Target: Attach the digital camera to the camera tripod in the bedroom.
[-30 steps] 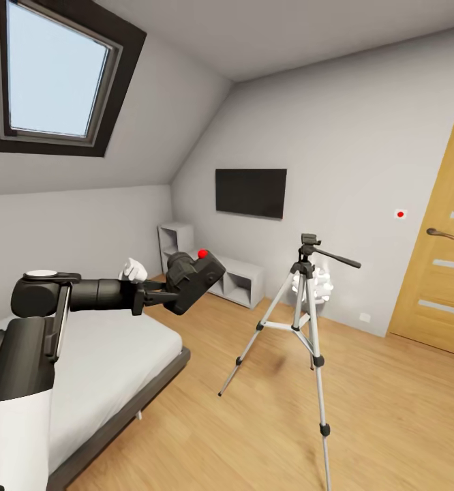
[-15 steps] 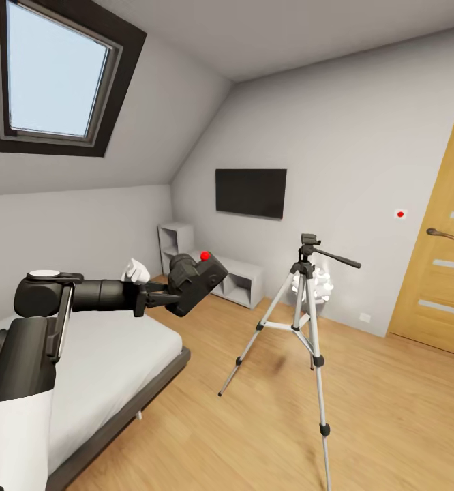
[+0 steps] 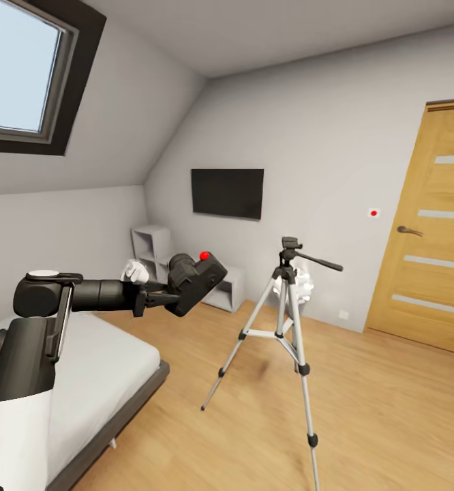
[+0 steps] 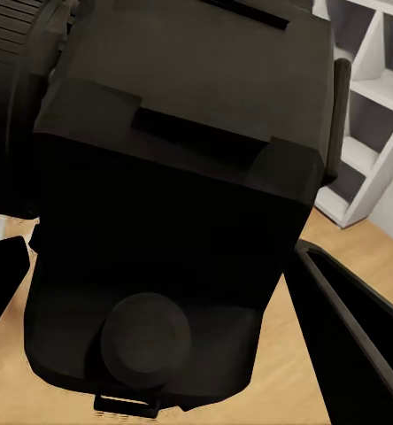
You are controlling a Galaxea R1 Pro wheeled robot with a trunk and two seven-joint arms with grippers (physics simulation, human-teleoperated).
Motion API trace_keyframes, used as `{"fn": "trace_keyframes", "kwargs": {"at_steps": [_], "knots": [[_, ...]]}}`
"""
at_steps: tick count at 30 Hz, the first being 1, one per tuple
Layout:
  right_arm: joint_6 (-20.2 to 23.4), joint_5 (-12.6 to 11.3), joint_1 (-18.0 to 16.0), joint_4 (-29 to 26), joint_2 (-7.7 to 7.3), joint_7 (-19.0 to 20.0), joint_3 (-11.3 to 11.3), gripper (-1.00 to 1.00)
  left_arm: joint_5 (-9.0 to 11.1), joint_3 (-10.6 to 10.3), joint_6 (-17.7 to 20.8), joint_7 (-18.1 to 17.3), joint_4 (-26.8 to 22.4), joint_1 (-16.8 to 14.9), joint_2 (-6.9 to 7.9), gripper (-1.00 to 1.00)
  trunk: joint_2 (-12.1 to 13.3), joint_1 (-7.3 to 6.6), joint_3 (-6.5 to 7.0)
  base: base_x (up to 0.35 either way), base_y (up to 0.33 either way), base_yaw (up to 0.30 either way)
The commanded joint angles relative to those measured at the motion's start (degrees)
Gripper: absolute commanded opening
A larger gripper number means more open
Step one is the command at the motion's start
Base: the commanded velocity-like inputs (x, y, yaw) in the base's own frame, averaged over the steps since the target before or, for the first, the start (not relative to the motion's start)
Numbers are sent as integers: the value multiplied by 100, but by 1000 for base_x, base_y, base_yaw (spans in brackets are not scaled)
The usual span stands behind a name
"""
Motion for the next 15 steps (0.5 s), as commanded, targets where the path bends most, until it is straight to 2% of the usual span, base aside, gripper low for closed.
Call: {"fn": "trace_keyframes", "kwargs": {"at_steps": [1,5,11,15], "knots": [[-24,-17,-6,19,5,-5,38,100,-58,5,57,-63,-6,-1,2,-100,-4,5,-2,322,122,-255],[-24,-17,-6,19,9,-6,38,100,-58,3,57,-63,-6,0,1,-100,-4,5,-2,317,143,-132],[-24,-17,-6,19,10,3,38,100,-58,-3,57,-63,-6,-1,1,-100,-4,5,-2,336,17,-9],[-24,-17,-6,19,10,11,38,100,-58,-4,57,-63,-6,-1,-3,-100,-4,5,-2,225,0,0]]}}
